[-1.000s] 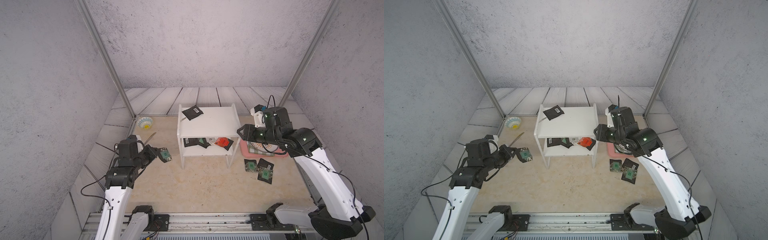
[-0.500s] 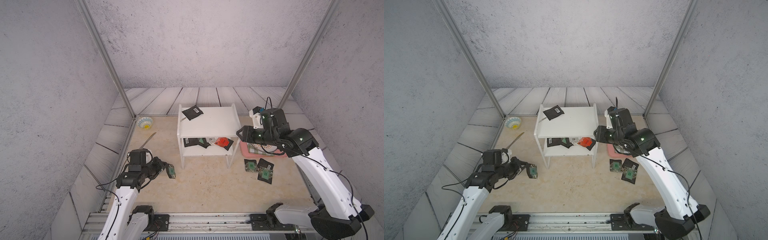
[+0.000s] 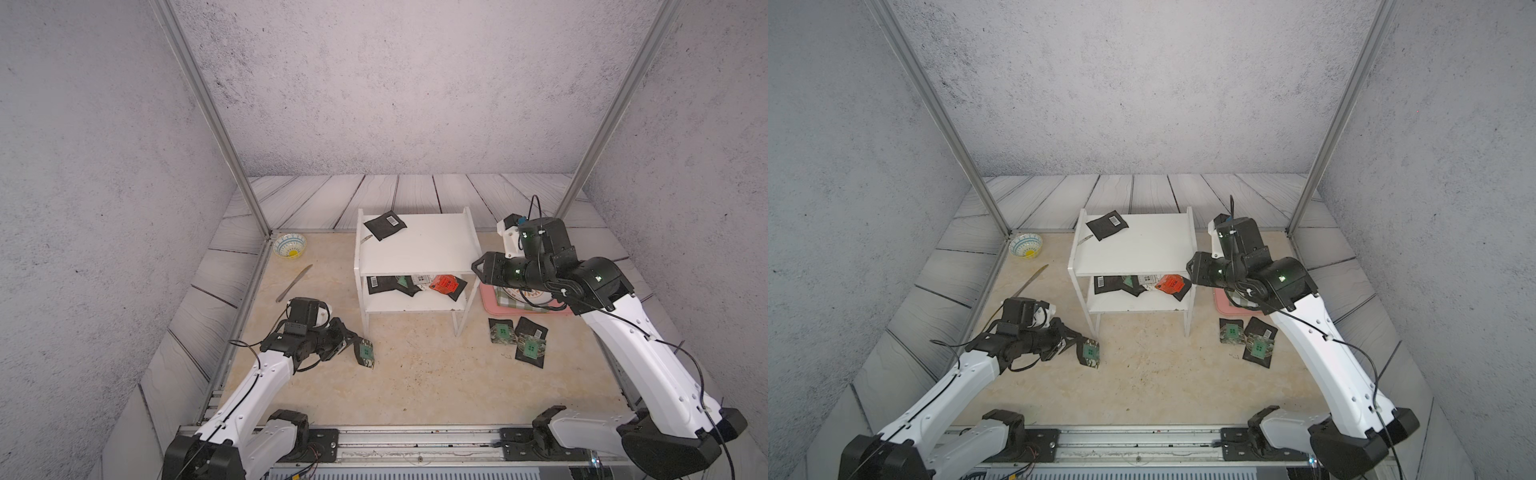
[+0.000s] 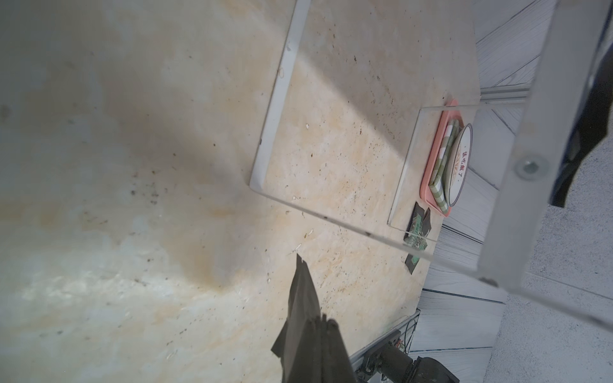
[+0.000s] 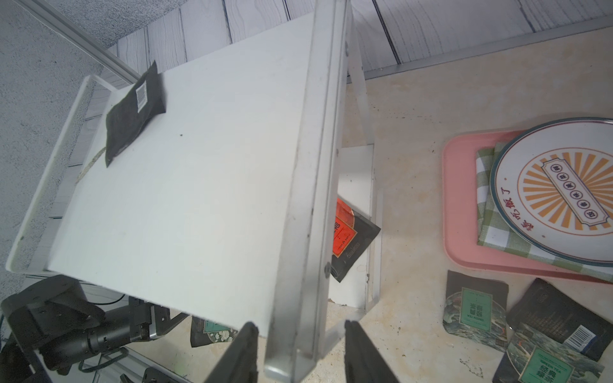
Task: Remove the tea bags from the shelf
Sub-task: Place the tea bag at the center of the board.
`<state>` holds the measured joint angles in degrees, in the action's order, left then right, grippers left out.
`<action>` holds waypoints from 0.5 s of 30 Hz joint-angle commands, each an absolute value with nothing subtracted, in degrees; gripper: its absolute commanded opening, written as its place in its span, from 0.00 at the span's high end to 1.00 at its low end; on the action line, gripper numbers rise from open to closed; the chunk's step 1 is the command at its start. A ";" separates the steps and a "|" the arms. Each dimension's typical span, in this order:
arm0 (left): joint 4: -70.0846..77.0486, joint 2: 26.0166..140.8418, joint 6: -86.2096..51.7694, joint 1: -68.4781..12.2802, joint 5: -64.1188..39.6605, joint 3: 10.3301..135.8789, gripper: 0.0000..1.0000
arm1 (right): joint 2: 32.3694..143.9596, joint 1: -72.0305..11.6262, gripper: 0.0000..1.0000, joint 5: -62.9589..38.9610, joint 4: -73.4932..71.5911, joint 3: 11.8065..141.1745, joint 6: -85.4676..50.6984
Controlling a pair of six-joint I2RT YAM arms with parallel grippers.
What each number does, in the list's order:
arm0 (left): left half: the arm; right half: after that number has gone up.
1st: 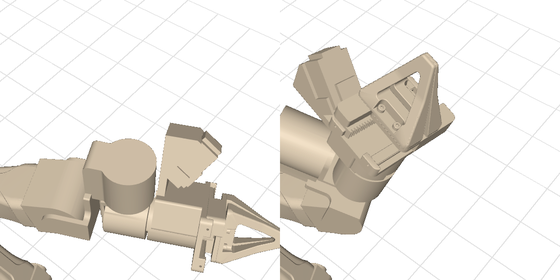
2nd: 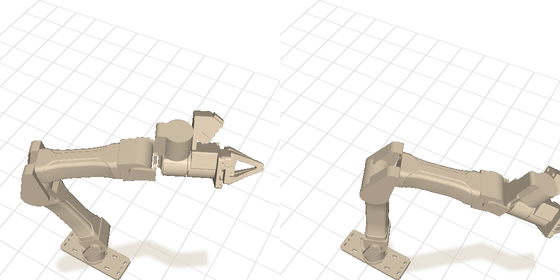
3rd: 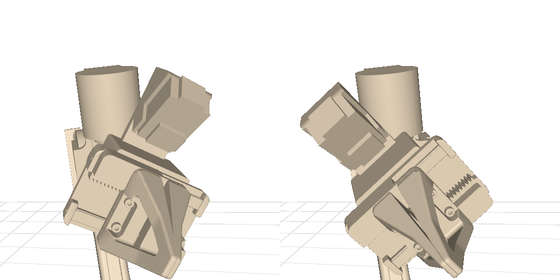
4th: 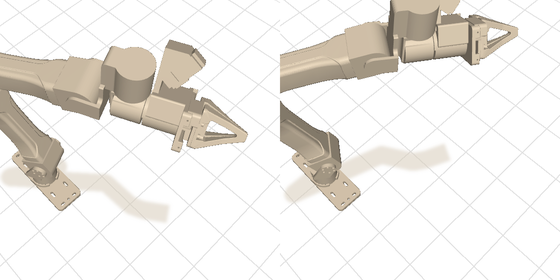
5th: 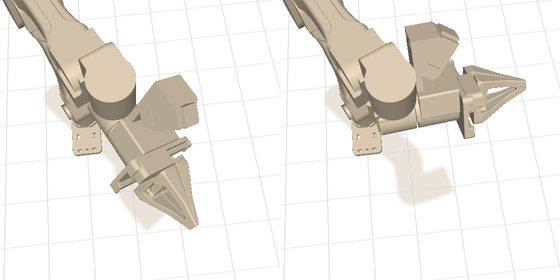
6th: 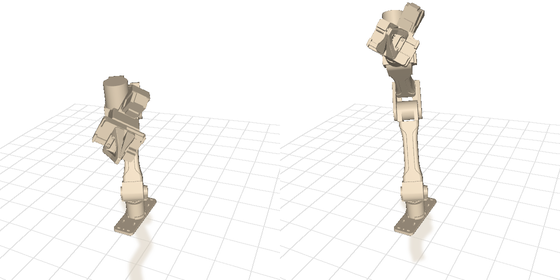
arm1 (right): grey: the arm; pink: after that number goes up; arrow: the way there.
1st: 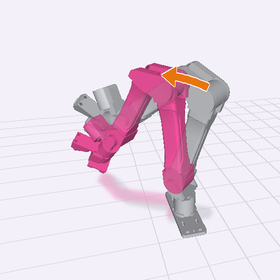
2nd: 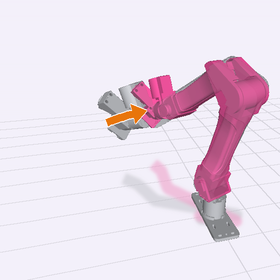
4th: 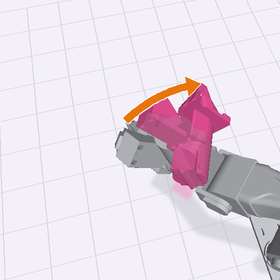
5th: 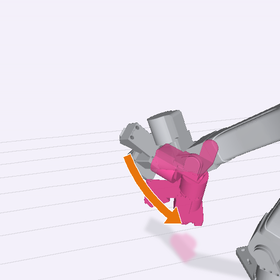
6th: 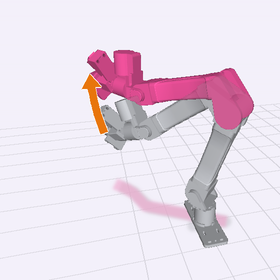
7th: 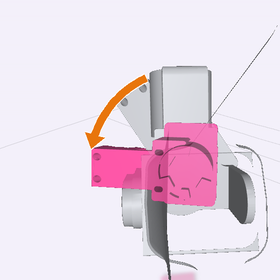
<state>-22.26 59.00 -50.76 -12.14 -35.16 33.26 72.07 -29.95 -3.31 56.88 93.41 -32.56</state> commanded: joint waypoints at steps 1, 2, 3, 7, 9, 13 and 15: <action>-19.16 61.46 -49.17 -12.49 -36.04 32.72 1.00 | 70.40 -30.20 0.54 -3.38 56.35 93.16 -32.56; -19.16 62.70 -48.61 -12.52 -36.27 32.89 1.00 | 70.40 -30.15 0.54 -3.43 56.32 93.13 -32.61; -19.11 64.05 -47.95 -12.53 -36.51 33.07 1.00 | 70.40 -30.23 0.54 -3.44 56.07 92.91 -32.65; -19.63 67.85 -45.68 -12.48 -35.96 33.66 1.00 | 70.50 -30.16 0.54 -3.68 55.67 92.30 -32.73; -20.88 68.96 -44.13 -12.48 -34.84 34.15 1.00 | 70.49 -30.23 0.54 -3.70 55.62 92.12 -32.83; -23.44 69.76 -41.55 -12.48 -32.51 35.35 1.00 | 70.40 -30.24 0.54 -3.56 55.56 92.02 -32.73; -23.54 70.46 -40.90 -12.48 -32.21 35.55 1.00 | 70.40 -30.23 0.54 -3.56 55.48 91.93 -32.81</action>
